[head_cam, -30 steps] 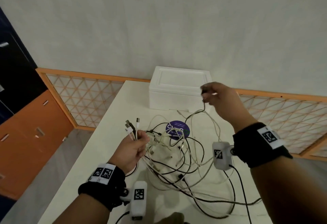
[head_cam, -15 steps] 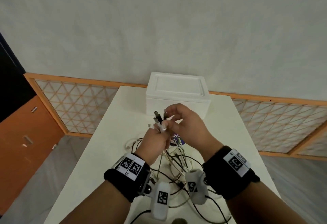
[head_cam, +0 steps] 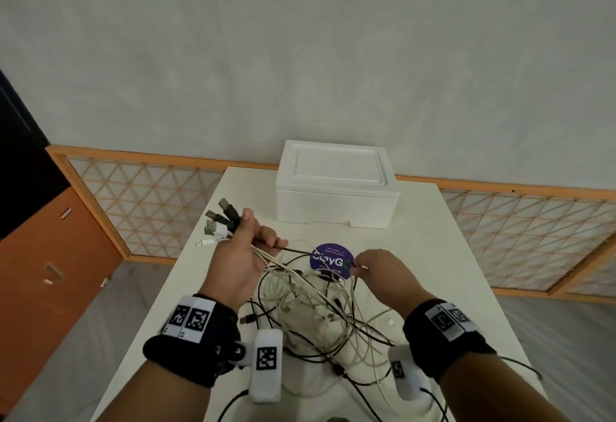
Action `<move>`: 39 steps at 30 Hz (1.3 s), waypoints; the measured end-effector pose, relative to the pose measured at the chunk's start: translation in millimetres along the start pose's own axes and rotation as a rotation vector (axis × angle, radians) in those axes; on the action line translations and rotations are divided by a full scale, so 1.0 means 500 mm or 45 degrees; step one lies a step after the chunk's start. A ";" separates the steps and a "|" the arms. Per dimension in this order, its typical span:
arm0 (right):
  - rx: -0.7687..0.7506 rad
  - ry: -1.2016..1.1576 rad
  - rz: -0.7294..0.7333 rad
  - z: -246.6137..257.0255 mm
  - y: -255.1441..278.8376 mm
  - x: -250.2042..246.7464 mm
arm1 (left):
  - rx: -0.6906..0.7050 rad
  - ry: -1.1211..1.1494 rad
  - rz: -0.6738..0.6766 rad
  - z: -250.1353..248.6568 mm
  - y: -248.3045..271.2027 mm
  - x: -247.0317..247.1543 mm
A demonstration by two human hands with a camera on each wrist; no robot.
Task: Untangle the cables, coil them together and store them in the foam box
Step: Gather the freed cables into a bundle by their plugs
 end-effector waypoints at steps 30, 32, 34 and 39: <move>-0.287 -0.802 -0.476 0.154 0.040 -0.259 | -0.066 -0.758 0.181 0.104 0.015 0.090; -0.181 -0.689 -0.290 0.127 0.026 -0.204 | -0.036 -0.569 0.165 0.080 0.012 0.093; -0.164 -0.389 -0.002 0.109 0.021 -0.121 | -0.017 -0.378 0.187 0.059 0.011 0.102; -0.029 -0.423 0.066 0.076 0.025 -0.072 | -0.027 -0.359 0.219 0.062 0.004 0.094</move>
Point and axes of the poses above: each hand's wrist, its own y-axis away from the middle knuckle, its own x-axis out of the palm, z = x × y, the point moved 8 cm from there along -y, towards the middle knuckle, and after that the axes turned 14 degrees about y, right-handed, at the moved point
